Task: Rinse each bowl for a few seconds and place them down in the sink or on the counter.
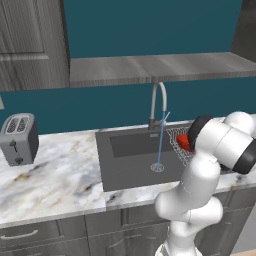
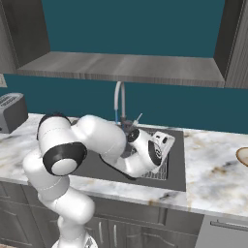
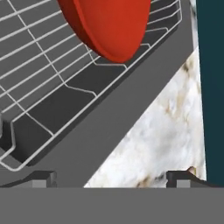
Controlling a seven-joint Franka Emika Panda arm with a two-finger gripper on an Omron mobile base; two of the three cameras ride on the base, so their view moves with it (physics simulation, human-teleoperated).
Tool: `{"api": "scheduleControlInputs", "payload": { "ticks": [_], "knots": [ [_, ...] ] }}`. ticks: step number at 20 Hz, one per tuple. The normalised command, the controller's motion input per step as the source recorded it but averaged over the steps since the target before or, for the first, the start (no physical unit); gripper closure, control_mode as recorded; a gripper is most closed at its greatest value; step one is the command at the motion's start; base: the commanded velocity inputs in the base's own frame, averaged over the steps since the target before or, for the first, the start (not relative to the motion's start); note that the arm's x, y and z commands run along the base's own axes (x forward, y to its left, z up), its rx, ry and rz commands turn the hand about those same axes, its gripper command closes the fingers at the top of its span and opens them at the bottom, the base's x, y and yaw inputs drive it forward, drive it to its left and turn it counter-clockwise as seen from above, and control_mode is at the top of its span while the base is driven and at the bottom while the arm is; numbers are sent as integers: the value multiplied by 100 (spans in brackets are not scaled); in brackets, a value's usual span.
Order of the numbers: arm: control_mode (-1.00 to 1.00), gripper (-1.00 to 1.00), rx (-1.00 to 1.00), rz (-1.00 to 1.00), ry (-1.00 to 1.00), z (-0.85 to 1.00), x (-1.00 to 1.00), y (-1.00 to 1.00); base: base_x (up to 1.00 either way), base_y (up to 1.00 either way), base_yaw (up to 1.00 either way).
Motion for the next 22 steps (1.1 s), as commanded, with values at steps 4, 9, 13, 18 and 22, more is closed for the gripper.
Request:
{"api": "scheduleControlInputs", "payload": {
  "ticks": [4,9,13,18,22],
  "knots": [
    [-100,-100,3,-5,-3,25,-2,-45,0,0,0],
    [-100,-100,2,-5,-4,27,-4,-37,0,0,0],
    [-100,-100,4,-4,-1,20,0,-34,0,0,0],
    [-100,-100,6,-4,0,24,0,-40,0,0,0],
    [-100,-100,6,-3,0,23,0,-43,0,0,0]
  ]
}}
